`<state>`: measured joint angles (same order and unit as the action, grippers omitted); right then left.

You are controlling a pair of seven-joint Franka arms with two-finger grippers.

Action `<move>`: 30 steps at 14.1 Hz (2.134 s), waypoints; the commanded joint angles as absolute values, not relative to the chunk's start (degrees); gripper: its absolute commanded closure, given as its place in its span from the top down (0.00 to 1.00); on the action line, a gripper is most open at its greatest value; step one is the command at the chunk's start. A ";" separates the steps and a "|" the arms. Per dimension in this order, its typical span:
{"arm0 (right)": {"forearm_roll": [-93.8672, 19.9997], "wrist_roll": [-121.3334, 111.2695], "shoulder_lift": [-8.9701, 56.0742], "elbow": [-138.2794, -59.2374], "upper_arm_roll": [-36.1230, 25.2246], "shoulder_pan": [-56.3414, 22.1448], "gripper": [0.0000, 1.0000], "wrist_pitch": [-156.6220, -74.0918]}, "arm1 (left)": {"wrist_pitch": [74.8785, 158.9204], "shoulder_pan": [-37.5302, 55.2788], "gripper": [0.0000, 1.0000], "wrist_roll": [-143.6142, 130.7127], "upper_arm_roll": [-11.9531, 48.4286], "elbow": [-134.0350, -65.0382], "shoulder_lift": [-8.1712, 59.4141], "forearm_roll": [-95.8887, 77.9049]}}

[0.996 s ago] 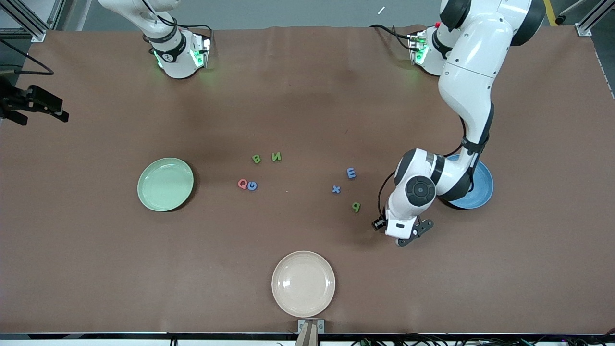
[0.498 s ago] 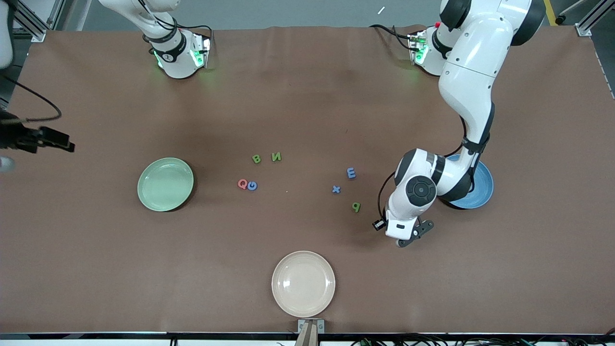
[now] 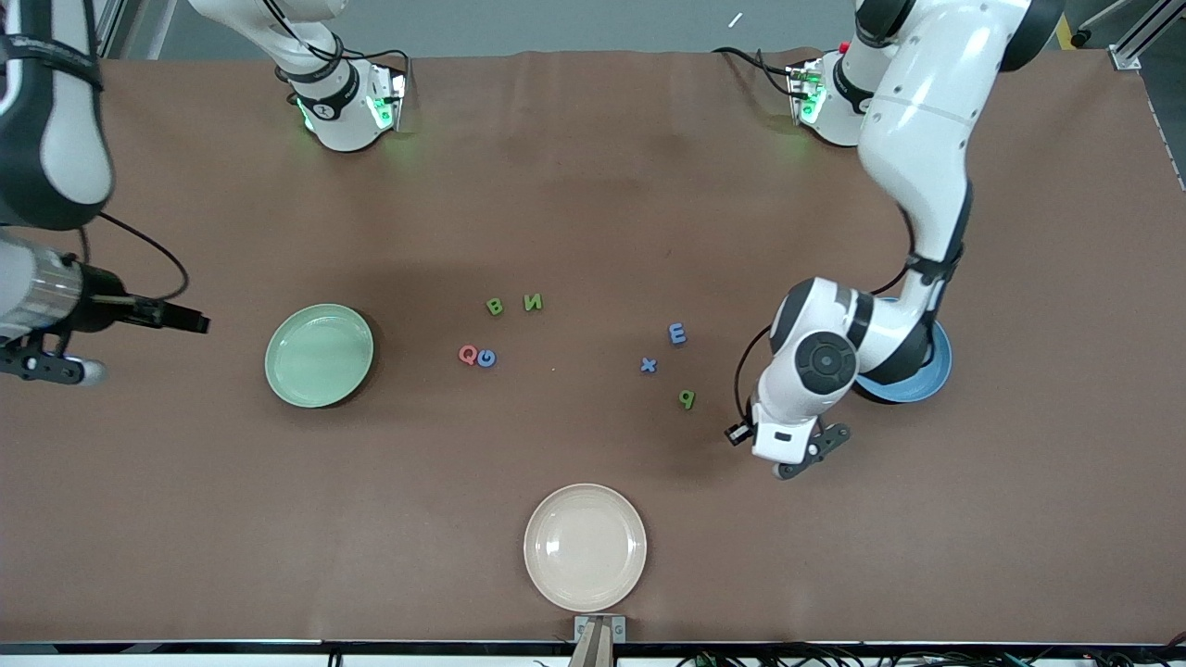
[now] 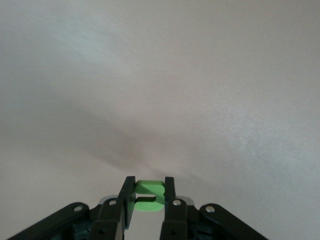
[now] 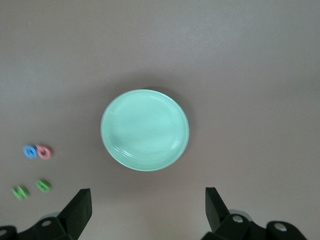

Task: Sort upper and lower case letters into plates
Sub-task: 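Place the n in the blue plate while the right gripper reaches the q, then grasp the pink q with the right gripper while the left gripper reaches the b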

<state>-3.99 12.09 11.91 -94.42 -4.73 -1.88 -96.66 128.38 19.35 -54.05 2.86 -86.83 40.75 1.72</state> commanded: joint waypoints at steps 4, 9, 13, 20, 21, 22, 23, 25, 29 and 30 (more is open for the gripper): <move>-6.67 39.17 14.94 -100.79 -4.83 -12.29 1.00 -108.95 | 125.95 13.38 0.12 -38.10 3.08 -106.49 22.70 2.72; -9.93 47.18 16.08 -109.15 -4.83 -18.97 1.00 -122.85 | 127.00 5.29 0.12 -18.66 3.16 -118.46 17.41 5.09; -9.93 55.00 20.29 -110.65 -4.83 -23.02 0.96 -130.15 | 136.73 1.06 0.12 -10.39 3.16 -123.74 18.19 7.64; -9.84 60.73 26.62 -110.48 -4.83 -27.24 0.69 -137.19 | 141.68 -3.43 0.12 -4.05 3.16 -128.67 18.63 11.69; -9.84 60.91 27.41 -110.48 -4.92 -27.86 0.69 -137.89 | 141.77 -4.47 0.12 -3.78 3.25 -128.76 18.81 11.69; -9.84 61.00 28.29 -110.48 -4.92 -28.04 0.69 -138.77 | 141.77 -5.27 0.12 -3.69 3.34 -128.85 19.33 11.69; -9.84 61.00 29.00 -110.48 -4.92 -28.21 0.69 -139.39 | 141.85 -5.36 0.12 -3.60 3.34 -129.02 19.60 11.69; -9.84 61.08 30.14 -110.48 -4.92 -28.65 0.69 -140.27 | 143.08 -5.89 0.12 -3.69 3.34 -129.55 20.30 11.69; -9.84 61.17 32.17 -110.74 -4.92 -29.36 0.69 -142.29 | 144.14 -5.89 0.15 -3.69 3.34 -129.81 20.83 11.69; -9.84 61.17 32.52 -110.83 -4.92 -29.53 0.69 -142.38 | 144.14 -5.89 0.17 -3.60 3.34 -129.81 20.92 11.69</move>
